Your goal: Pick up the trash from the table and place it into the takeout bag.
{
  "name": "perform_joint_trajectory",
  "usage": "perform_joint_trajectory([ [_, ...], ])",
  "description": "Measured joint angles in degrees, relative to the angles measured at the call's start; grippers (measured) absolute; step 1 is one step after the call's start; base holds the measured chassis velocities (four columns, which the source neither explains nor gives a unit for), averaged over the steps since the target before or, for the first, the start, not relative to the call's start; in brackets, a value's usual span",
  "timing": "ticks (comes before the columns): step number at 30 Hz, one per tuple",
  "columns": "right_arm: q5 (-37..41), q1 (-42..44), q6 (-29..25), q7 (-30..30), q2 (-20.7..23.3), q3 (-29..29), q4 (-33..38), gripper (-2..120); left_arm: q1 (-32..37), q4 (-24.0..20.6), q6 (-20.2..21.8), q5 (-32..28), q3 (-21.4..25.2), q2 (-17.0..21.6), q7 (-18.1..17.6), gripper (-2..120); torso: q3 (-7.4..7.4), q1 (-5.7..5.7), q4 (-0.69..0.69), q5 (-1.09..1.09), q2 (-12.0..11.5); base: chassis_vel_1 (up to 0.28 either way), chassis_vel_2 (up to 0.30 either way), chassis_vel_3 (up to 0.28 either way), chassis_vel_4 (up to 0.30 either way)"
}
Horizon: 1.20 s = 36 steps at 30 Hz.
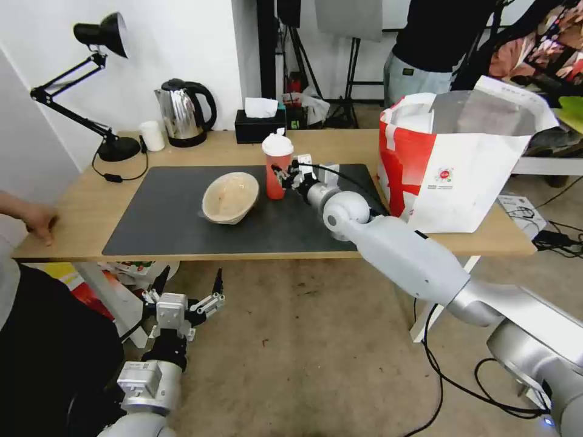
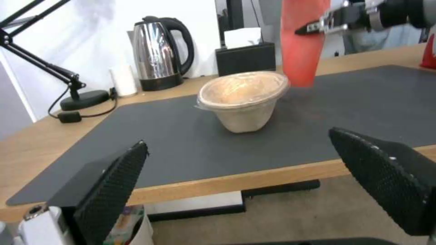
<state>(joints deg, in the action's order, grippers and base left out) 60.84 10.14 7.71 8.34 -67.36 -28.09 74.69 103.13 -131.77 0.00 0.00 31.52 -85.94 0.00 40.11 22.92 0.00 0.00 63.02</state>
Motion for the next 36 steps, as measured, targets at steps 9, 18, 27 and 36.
perform_joint_trajectory([
  [9, 1.6, -3.5, 0.1, 0.8, 0.8, 0.3, 2.1, 3, 0.0, 0.0, 0.0, 0.0, 0.0, 0.0, 0.0, 100, 0.0, 0.0, 0.0, 0.0, 0.0, 0.0, 0.0, 0.0, 0.0],
  [18, 4.3, -11.1, 1.0, 1.9, 3.2, 1.4, 3.4, 3, 0.0, 0.0, 0.0, 0.0, 0.0, 0.0, 0.0, 100, 0.0, 0.0, 0.0, 0.01, 0.0, 0.0, 0.0, 0.0, 0.0],
  [27, 7.5, -22.2, 3.8, 4.1, 11.0, 0.2, 8.4, 3, 0.0, 0.0, 0.0, 0.0, 0.0, 0.0, 0.0, 100, 0.0, 0.0, -0.01, 0.01, 0.0, 0.0, 0.0, 0.0, 0.0],
  [36, 11.0, -30.2, 5.6, 5.4, 19.0, -2.4, 9.5, 3, 0.0, 0.0, 0.0, 0.0, 0.0, 0.0, 0.0, 100, -0.01, -0.01, 0.0, 0.01, 0.0, 0.0, 0.0, 0.0, 0.0],
])
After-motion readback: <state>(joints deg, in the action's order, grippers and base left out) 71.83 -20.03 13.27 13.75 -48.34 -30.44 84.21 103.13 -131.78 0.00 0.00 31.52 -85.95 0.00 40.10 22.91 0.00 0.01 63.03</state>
